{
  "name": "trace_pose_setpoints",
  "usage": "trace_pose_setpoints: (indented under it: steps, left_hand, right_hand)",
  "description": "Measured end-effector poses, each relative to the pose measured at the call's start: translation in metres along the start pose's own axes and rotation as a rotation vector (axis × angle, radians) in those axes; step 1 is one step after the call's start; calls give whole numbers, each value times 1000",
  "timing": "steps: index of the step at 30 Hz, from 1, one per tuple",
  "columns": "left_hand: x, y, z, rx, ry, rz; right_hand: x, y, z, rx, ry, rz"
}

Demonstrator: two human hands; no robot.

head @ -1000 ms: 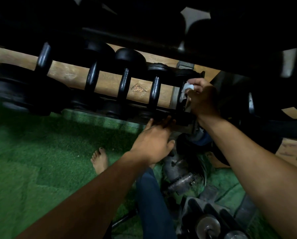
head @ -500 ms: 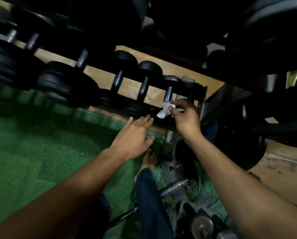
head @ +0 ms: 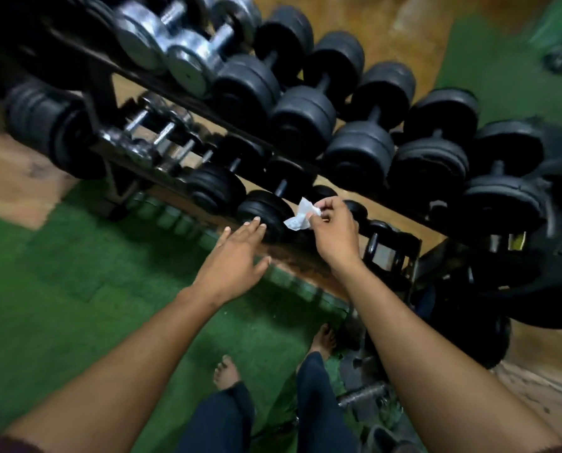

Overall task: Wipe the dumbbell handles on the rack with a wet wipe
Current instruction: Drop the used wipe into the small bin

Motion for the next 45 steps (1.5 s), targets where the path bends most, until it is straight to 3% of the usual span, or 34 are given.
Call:
trace_pose_setpoints:
  steps: [11,18,27,45]
  left_hand:
    - [-136,87,174,32,-217,272]
    - [-173,147,275,60,-399,391]
    - [-195,227,384,139,-479,596]
    - [-214,387,576,221,-559,726]
  right_hand:
    - [-91,229,-71,-53,216,303]
    - [-113,343,-135,-104,352,506]
    - [-111,465,-230,-102,465,696]
    - [-101,700,-405,-153,447,879]
Point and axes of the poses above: each hand's wrist, its own x-axis towards the middle knuckle, its own z-axis out of the back of the hand, y = z × x, the point moved 4 cm from there along x, towards the middle knuckle, and after that the axes turned 7 degrees about -z, right-handed, at the moved point
